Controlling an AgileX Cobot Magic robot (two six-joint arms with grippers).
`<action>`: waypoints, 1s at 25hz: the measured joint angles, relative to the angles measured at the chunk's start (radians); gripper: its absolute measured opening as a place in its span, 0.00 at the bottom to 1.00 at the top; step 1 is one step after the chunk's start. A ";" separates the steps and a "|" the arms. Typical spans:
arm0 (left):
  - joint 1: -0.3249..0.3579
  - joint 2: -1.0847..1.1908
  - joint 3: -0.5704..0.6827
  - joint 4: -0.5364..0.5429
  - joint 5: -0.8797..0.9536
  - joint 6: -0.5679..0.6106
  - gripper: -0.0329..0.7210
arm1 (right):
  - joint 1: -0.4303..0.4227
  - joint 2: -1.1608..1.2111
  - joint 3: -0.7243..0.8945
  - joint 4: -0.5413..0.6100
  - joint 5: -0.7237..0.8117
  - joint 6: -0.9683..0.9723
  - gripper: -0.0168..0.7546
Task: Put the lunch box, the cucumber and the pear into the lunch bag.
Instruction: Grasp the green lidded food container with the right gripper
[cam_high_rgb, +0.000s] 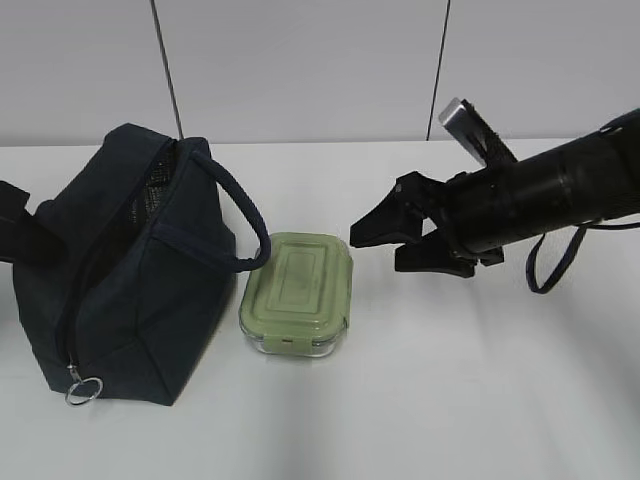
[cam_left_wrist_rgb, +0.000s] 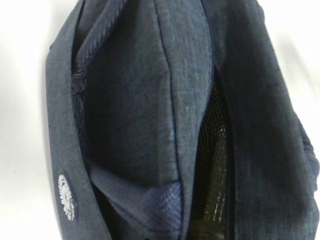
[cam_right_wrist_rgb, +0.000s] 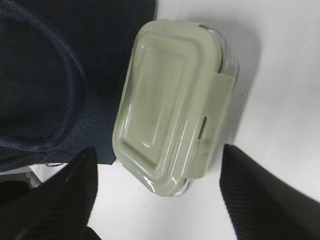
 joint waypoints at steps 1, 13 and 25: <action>0.000 0.000 0.000 -0.005 -0.002 0.000 0.04 | 0.000 0.024 0.000 0.030 0.005 -0.009 0.82; 0.000 0.000 0.000 -0.009 -0.003 0.000 0.04 | 0.000 0.250 -0.004 0.248 0.097 -0.160 0.83; 0.000 0.000 0.000 -0.012 -0.007 0.000 0.04 | 0.003 0.283 -0.072 0.265 0.111 -0.174 0.83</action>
